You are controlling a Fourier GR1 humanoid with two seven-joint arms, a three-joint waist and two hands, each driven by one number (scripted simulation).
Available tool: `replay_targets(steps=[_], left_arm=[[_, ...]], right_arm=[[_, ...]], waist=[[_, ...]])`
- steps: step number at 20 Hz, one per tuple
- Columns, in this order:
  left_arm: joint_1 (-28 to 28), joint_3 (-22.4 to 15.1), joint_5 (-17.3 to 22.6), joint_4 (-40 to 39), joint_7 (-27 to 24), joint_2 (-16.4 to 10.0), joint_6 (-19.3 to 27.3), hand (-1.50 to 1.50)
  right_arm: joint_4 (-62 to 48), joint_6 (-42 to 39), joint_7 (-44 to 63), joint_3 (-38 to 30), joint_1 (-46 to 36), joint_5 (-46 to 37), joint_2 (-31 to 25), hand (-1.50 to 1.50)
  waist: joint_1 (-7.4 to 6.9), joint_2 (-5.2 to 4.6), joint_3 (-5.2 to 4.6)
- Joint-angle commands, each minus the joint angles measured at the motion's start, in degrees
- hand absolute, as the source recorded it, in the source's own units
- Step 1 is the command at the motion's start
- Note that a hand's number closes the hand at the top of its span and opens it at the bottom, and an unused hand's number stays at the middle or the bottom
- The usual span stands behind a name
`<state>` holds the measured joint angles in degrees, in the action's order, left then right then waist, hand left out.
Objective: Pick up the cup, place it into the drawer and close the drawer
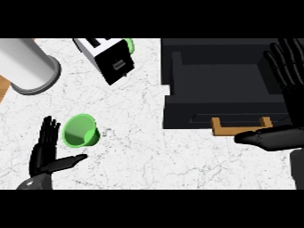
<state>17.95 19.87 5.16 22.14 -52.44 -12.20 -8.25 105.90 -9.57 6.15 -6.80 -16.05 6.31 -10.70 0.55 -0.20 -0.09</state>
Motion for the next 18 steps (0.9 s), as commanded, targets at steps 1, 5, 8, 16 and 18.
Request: replay_targets(steps=[1,5,8,16,18], left_arm=[[3.4,0.1,-1.5,-9.5,-7.4,0.2,0.8,-1.50],[7.2,1.2,-0.7,-12.2,-6.6,-0.3,1.1,-1.50],[7.7,1.0,-1.4,-12.8,-8.4,0.2,1.5,-1.50],[8.8,0.1,-2.3,-13.2,-9.7,1.4,0.2,-1.50],[9.2,0.7,-1.5,-14.0,-8.5,1.6,-3.3,-1.50]], right_arm=[[1.0,-0.6,1.4,0.2,0.0,0.4,-0.4,-1.50],[-0.8,-1.6,-0.6,-0.5,-0.5,1.1,-0.7,-1.50],[3.4,1.5,4.4,1.5,-1.1,-0.5,0.8,-1.50],[-1.1,-2.4,3.7,-3.2,-3.7,3.7,-3.3,-1.50],[-0.5,-2.1,0.2,-2.5,-0.5,2.1,-1.8,-1.50]], waist=[[0.23,-0.06,-0.03],[0.50,-0.17,-0.06],[0.83,-0.24,-0.11],[0.84,-0.48,-0.14],[1.17,-0.57,-0.16]])
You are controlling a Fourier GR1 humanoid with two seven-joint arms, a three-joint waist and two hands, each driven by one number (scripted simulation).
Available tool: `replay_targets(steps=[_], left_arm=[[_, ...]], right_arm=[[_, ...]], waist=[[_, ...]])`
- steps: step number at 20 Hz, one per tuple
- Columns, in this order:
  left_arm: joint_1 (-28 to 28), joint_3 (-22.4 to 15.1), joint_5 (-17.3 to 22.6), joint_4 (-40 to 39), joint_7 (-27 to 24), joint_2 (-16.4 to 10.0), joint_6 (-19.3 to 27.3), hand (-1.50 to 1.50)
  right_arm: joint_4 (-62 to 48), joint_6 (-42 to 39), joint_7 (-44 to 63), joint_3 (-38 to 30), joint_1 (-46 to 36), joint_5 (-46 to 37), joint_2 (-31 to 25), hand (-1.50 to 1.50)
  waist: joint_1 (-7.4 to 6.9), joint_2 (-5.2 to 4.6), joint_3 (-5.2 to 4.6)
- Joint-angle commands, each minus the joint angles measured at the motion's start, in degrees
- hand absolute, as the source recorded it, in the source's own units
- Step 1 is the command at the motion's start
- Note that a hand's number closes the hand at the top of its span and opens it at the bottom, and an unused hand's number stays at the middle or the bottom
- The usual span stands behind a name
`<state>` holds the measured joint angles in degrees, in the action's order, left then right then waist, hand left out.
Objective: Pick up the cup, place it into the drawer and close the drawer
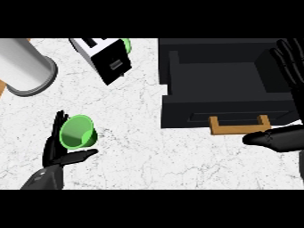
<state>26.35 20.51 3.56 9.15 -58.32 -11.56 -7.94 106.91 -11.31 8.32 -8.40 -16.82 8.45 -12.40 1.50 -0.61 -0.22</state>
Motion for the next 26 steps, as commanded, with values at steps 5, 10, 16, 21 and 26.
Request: replay_targets(steps=[5,10,16,21,26], left_arm=[[1.5,-0.5,0.3,1.5,-3.3,-0.2,-12.1,1.50],[0.6,0.5,-0.8,5.3,-11.6,2.3,9.5,1.50],[2.1,2.6,0.3,5.7,-14.1,3.0,9.5,1.50],[3.2,2.2,1.0,8.4,-13.5,2.9,0.3,1.50],[9.0,-1.1,-0.3,11.4,-7.2,2.7,-3.9,1.50]], right_arm=[[-0.8,-1.2,0.7,-1.6,-0.6,1.5,-1.6,-1.50],[0.6,0.3,-1.3,1.3,2.5,-2.0,0.9,-1.50],[-2.9,-0.6,-5.1,0.8,2.4,-2.0,1.2,-1.50],[-2.1,0.3,-0.7,-1.6,-1.0,-0.3,-0.6,-1.50],[-1.1,-1.2,-0.5,-0.9,1.3,-0.1,-1.1,-1.50]], waist=[[0.03,-0.01,-0.01],[0.07,0.05,0.04],[0.03,-0.08,0.03],[-0.62,0.19,0.07],[-0.53,0.39,0.15]])
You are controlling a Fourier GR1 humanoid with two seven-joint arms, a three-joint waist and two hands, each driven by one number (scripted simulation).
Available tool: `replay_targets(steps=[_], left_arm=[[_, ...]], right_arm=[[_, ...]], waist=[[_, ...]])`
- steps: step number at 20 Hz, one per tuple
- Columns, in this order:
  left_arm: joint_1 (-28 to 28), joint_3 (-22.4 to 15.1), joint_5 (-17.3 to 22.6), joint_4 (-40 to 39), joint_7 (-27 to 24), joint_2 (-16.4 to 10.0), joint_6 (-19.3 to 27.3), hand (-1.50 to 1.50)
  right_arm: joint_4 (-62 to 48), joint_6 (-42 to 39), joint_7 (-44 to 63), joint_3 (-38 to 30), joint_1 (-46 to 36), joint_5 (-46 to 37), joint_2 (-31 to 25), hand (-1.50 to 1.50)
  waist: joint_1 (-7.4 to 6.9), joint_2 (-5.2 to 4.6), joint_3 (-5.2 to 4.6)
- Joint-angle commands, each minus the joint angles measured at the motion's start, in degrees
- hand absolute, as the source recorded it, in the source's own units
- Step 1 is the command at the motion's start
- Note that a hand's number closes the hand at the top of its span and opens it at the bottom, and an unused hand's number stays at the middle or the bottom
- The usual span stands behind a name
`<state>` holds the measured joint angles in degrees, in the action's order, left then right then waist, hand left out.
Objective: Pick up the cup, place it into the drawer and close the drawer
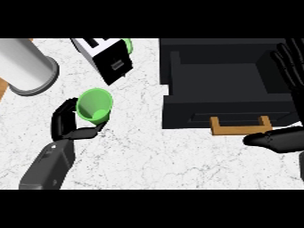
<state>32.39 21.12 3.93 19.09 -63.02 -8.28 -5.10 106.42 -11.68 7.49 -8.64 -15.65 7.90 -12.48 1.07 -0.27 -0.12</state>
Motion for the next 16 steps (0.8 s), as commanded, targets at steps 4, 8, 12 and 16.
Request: replay_targets(steps=[4,8,12,16], left_arm=[[6.5,-4.9,-1.0,8.3,3.4,5.4,-2.6,1.50],[10.5,-7.6,-1.6,14.6,10.5,6.5,-1.1,1.50],[14.3,-11.7,0.4,21.7,21.8,8.1,0.4,1.50],[17.7,-17.7,3.8,29.8,32.1,8.2,7.3,1.50]], right_arm=[[-0.4,0.1,-1.1,0.4,1.1,-1.7,0.0,-1.50],[2.5,1.8,0.1,1.3,2.3,-1.6,2.0,-1.50],[-1.8,0.6,0.6,-1.8,-1.2,-1.0,-1.4,-1.50],[-0.8,0.8,-1.3,-1.0,1.3,-1.2,0.2,-1.50]], waist=[[-1.30,0.63,0.18],[-1.21,0.72,0.17],[-1.64,0.88,0.18],[-1.48,0.94,0.18]])
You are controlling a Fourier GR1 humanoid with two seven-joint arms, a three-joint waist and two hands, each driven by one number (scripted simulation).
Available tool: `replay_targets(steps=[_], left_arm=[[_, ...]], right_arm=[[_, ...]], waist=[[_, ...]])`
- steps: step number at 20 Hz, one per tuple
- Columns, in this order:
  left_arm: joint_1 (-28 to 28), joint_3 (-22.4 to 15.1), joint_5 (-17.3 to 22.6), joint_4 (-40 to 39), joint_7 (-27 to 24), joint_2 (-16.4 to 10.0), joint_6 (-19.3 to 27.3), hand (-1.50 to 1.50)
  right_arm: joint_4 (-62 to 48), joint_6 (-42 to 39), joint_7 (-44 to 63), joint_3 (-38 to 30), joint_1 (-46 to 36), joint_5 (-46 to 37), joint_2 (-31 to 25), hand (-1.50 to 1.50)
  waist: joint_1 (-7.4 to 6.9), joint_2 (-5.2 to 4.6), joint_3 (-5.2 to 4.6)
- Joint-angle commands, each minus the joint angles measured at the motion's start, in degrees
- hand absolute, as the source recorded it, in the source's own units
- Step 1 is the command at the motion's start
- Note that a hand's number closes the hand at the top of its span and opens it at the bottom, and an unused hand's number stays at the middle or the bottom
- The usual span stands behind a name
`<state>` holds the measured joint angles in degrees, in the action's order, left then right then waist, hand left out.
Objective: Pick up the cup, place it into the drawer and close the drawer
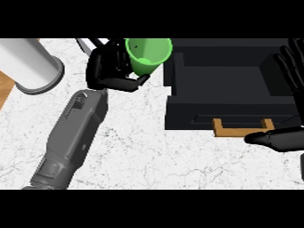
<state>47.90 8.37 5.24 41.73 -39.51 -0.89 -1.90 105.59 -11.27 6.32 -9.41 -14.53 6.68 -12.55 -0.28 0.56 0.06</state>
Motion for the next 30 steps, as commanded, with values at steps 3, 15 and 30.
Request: replay_targets(steps=[3,15,30], left_arm=[[8.0,-7.7,3.2,6.9,14.2,0.9,9.7,1.50],[28.2,-15.5,9.4,-13.7,25.3,0.9,22.5,1.50],[26.8,-28.6,12.6,-25.0,27.4,0.9,16.7,1.50]], right_arm=[[-1.8,1.1,-1.4,0.1,-0.5,-1.1,1.0,-1.50],[-3.1,-1.8,-3.5,-0.3,-3.0,1.0,-0.4,-1.50],[-4.1,-3.3,-2.4,1.8,-7.0,1.9,-0.2,-1.50]], waist=[[0.65,-0.34,-0.02],[5.24,-1.50,0.06],[10.84,-3.14,0.10]])
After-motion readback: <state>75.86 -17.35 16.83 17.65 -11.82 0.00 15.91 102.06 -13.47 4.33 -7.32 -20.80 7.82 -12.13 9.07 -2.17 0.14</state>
